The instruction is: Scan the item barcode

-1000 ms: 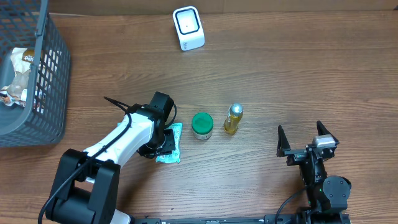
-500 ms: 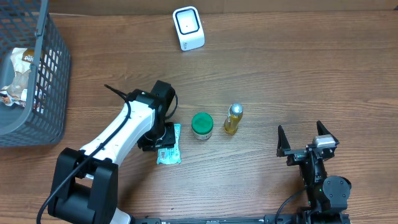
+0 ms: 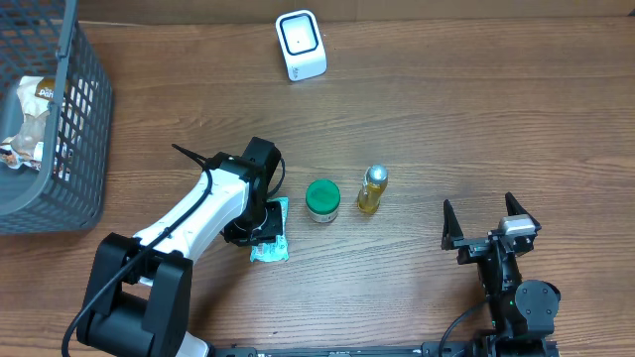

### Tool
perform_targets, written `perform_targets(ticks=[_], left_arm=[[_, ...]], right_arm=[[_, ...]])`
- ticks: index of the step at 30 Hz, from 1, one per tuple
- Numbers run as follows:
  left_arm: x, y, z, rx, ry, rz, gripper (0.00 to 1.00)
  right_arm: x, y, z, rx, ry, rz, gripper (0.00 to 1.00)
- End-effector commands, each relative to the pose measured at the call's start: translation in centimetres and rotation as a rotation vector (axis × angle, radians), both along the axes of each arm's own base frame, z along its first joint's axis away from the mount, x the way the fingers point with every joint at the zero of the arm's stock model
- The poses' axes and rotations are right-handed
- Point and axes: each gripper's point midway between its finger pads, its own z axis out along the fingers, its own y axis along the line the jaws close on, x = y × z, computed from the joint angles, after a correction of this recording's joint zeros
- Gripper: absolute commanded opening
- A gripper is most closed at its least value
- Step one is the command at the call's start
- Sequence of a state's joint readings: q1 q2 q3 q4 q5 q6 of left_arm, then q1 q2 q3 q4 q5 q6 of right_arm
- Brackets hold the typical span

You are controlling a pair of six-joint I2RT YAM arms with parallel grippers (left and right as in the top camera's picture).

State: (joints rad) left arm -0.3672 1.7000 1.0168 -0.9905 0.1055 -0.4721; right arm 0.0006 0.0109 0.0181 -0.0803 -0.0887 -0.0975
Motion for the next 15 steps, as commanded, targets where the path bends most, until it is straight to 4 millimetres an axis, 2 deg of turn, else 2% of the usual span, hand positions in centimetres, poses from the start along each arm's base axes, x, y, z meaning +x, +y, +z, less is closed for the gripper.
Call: perform_targets(ticks=[1,7,15], left_arm=[[-0.6,-0.4,-0.3,-0.02,0.02,-0.001,0.22],[-0.9,-0.3,-0.4,-0.016,0.027,-0.001,0.23],[-1.4,0.0,-1.8,-0.012,0.022,0.01,0.24]], right_arm=[[0.0,-0.2,-0.2,-0.001,-0.001,-0.01,1.0],[0.0,-0.2,-0.2,-0.001,-0.001,-0.01,1.0],[0.0,-0.2,-0.2,-0.001,-0.001,-0.01,1.0]])
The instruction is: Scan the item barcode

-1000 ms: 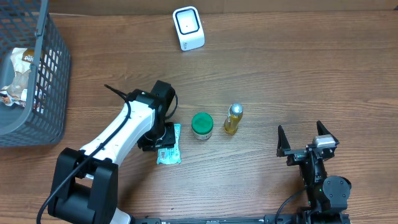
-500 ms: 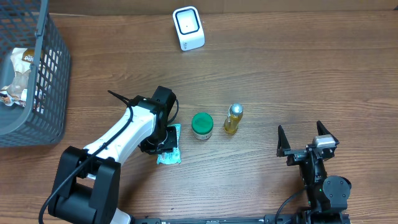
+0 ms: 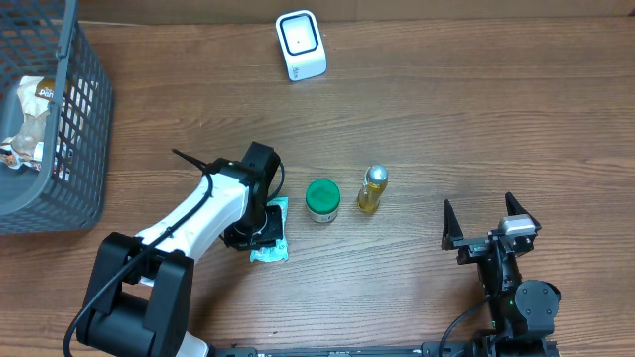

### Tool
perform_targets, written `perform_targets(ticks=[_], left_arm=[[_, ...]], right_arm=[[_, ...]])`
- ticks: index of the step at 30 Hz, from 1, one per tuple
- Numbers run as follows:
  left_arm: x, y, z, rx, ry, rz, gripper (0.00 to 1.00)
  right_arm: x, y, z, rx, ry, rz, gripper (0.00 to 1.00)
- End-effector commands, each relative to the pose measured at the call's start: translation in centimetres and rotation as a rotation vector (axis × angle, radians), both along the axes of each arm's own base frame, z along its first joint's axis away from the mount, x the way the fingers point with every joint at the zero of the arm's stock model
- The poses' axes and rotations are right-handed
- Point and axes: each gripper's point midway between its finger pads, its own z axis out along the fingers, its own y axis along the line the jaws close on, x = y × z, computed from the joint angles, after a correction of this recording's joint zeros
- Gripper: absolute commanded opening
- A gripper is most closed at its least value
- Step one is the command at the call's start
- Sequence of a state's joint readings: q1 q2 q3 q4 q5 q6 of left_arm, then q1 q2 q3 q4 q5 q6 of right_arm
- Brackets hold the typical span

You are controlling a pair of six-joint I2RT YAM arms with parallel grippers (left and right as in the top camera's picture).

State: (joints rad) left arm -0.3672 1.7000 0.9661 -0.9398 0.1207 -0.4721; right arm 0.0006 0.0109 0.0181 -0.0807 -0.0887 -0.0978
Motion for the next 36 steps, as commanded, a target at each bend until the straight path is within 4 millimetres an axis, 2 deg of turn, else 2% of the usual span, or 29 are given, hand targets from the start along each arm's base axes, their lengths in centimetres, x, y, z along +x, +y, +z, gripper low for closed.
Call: perform_targets(ticks=[1,5,10,15,18,20,22,25,30,34,35,36], left_arm=[[-0.9,0.0,-0.9,0.001,0.014,0.008,0.25],[-1.1,0.1,-1.5,-0.001,0.011,0.012,0.26],[-1.1,0.1,-1.5,-0.001,0.01,0.012,0.41],[-1.0,0.1,-1.5,-0.003,0.006,0.012,0.45],[-0.8,0.0,-1.5,-0.007,-0.003,0.012,0.54],[-0.7,-0.1,-1.5,-0.009,-0.005,0.012,0.57],[-0.7,-0.1,-1.5,-0.015,-0.005,-0.004,0.54],[-0.5,0.0,-0.8,-0.012,-0.008,-0.04,0.33],[2.0,-0.3,2.5,-0.024,-0.097,-0.027,0.34],[3.2,-1.0,5.3,-0.062,-0.172,-0.026,0.41],[3.1,-1.1,5.5,-0.07,-0.173,-0.025,0.41],[2.8,-0.9,5.5,-0.066,-0.163,-0.023,0.35]], right_arm=[[0.0,-0.2,-0.2,-0.001,-0.001,-0.01,1.0],[0.0,-0.2,-0.2,-0.001,-0.001,-0.01,1.0],[0.0,-0.2,-0.2,-0.001,-0.001,-0.01,1.0],[0.0,-0.2,-0.2,-0.001,-0.001,-0.01,1.0],[0.0,-0.2,-0.2,-0.001,-0.001,-0.01,1.0],[0.0,-0.2,-0.2,-0.001,-0.001,-0.01,1.0],[0.0,-0.2,-0.2,-0.001,-0.001,-0.01,1.0],[0.0,-0.2,-0.2,-0.001,-0.001,-0.01,1.0],[0.0,-0.2,-0.2,-0.001,-0.001,-0.01,1.0],[0.0,-0.2,-0.2,-0.001,-0.001,-0.01,1.0],[0.0,-0.2,-0.2,-0.001,-0.001,-0.01,1.0],[0.0,-0.2,-0.2,-0.001,-0.001,-0.01,1.0]])
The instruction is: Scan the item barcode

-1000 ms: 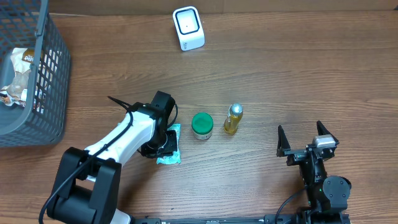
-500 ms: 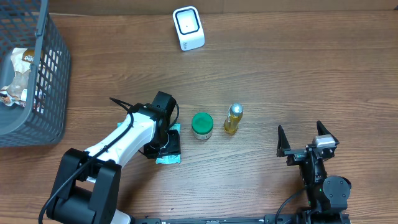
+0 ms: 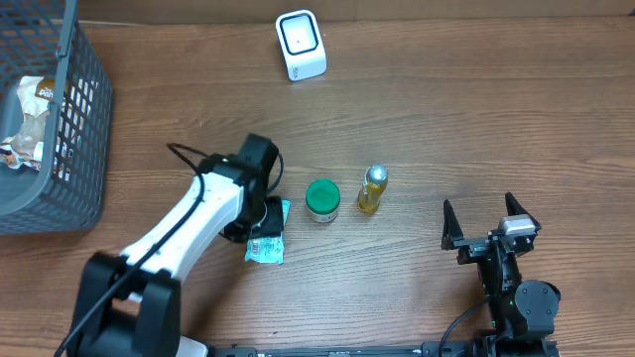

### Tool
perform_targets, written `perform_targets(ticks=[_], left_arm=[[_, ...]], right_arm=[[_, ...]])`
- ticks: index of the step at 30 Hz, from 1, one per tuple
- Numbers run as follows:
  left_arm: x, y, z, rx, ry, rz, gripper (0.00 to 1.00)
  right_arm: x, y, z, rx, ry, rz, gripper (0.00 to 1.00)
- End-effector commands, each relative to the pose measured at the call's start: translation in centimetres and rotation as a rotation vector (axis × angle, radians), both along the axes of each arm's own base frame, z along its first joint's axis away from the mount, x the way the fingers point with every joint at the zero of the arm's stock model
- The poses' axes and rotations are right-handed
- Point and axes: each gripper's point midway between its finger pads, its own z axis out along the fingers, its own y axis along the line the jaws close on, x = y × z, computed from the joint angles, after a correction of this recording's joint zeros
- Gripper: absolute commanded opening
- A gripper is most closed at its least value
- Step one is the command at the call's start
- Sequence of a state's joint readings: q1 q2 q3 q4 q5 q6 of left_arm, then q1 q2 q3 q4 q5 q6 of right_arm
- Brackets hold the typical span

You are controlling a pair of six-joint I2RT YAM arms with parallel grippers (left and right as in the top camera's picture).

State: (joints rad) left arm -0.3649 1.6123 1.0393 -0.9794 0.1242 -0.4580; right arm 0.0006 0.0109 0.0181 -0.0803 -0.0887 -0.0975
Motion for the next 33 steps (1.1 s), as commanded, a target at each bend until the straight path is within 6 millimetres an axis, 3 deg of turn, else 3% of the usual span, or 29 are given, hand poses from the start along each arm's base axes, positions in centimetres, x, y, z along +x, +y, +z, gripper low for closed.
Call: perform_targets(ticks=[1,2,3,13,23,33], left_arm=[[0.4,0.0,1.7,-0.012,-0.035,-0.012,0.21],[-0.1,0.2,1.5,-0.003,-0.015,-0.012,0.08],[-0.5,0.4,1.4,0.008,0.006,-0.012,0.04],[-2.9,1.2,-0.6,0.041,0.1,0.006,0.04],[-5.1,2.0,-4.0,0.05,0.13,0.021,0.06],[-1.5,0.7,-4.5,-0.009,-0.024,0.022,0.1]], right_arm=[[0.0,-0.2,-0.2,-0.001,-0.001,-0.01,1.0],[0.0,-0.2,-0.2,-0.001,-0.001,-0.01,1.0],[0.0,-0.2,-0.2,-0.001,-0.001,-0.01,1.0],[0.0,-0.2,-0.2,-0.001,-0.001,-0.01,1.0],[0.0,-0.2,-0.2,-0.001,-0.001,-0.01,1.0],[0.0,-0.2,-0.2,-0.001,-0.001,-0.01,1.0]])
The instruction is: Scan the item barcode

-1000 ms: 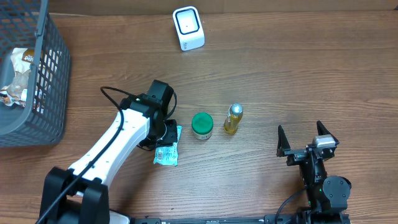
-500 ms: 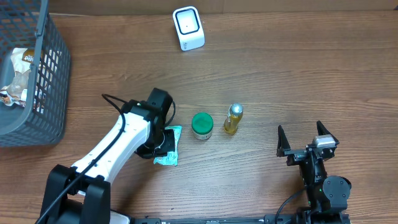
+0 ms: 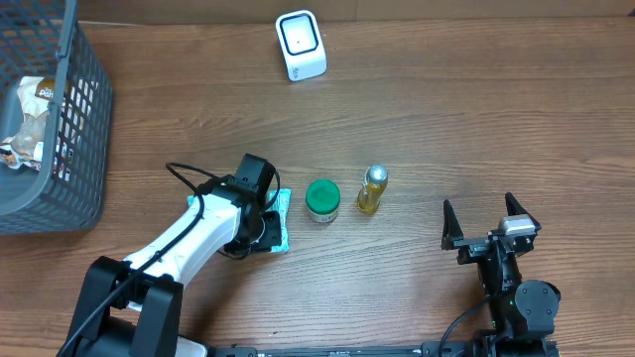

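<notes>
The white barcode scanner (image 3: 301, 45) stands at the back of the table, its window facing forward. A teal packet (image 3: 283, 213) shows as a narrow strip at the tip of my left gripper (image 3: 268, 228), which looks shut on it; the wrist hides most of the packet. Just right of it are a green-lidded jar (image 3: 321, 200) and a small yellow bottle (image 3: 371, 189). My right gripper (image 3: 483, 226) rests open near the front right, holding nothing.
A dark wire basket (image 3: 84, 119) with bagged goods inside stands at the left edge. The jar and the bottle stand close to the packet's right side. The left arm stretches from the front left up to mid-table.
The left wrist has turned and shifted slightly down. The teal packet, then hanging tilted below the gripper, now shows as a narrow strip at its right side. The right arm has not moved.
At first my left gripper was down over the teal packet lying flat left of the jar, and it stayed so half a second later. Then the packet sat tilted under the gripper. Now it is turned nearly edge-on beside the gripper. The right gripper stayed open and still.
</notes>
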### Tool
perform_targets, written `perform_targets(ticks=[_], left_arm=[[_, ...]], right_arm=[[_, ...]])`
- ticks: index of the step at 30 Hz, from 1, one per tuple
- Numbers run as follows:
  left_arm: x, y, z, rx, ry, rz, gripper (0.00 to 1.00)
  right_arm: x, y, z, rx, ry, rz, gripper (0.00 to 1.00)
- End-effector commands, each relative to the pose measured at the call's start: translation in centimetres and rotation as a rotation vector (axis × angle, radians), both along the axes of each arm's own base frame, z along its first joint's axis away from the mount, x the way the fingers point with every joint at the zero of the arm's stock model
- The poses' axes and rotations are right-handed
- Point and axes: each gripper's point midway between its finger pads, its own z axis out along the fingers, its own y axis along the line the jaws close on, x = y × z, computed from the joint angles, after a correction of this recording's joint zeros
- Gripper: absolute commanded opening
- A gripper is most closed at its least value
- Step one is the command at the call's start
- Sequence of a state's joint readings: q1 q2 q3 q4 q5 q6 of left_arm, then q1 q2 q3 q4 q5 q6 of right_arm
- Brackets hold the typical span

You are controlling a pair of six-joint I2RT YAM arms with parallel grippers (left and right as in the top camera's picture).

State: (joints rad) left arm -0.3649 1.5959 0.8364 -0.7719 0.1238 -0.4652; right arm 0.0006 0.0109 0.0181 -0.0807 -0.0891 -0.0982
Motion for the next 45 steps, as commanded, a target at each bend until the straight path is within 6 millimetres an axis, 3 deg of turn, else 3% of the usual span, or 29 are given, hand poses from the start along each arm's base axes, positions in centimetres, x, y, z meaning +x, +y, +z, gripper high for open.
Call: perform_targets(ticks=[1,12,15,23,25,31,38,45], left_arm=[[0.4,0.0,-0.2,-0.005,-0.012,0.015,0.1],[2.7,-0.9,0.4,-0.038,-0.095,0.014,0.1],[3.2,-1.2,1.1,-0.048,-0.103,0.013,0.05],[5.0,0.6,7.2,0.096,-0.103,-0.016,0.05],[5.0,1.2,7.8,0.131,-0.103,-0.015,0.06],[4.3,3.4,6.3,0.249,-0.086,0.06,0.06],[3.4,3.5,3.0,0.262,-0.021,0.07,0.1],[3.2,2.1,0.6,0.208,0.047,0.063,0.09]], right_arm=[[0.0,-0.2,-0.2,-0.001,-0.001,-0.01,1.0],[0.0,-0.2,-0.2,-0.001,-0.001,-0.01,1.0],[0.0,-0.2,-0.2,-0.001,-0.001,-0.01,1.0],[0.0,-0.2,-0.2,-0.001,-0.001,-0.01,1.0],[0.0,-0.2,-0.2,-0.001,-0.001,-0.01,1.0],[0.0,-0.2,-0.2,-0.001,-0.001,-0.01,1.0],[0.0,-0.2,-0.2,-0.001,-0.001,-0.01,1.0],[0.0,-0.2,-0.2,-0.001,-0.001,-0.01,1.0]])
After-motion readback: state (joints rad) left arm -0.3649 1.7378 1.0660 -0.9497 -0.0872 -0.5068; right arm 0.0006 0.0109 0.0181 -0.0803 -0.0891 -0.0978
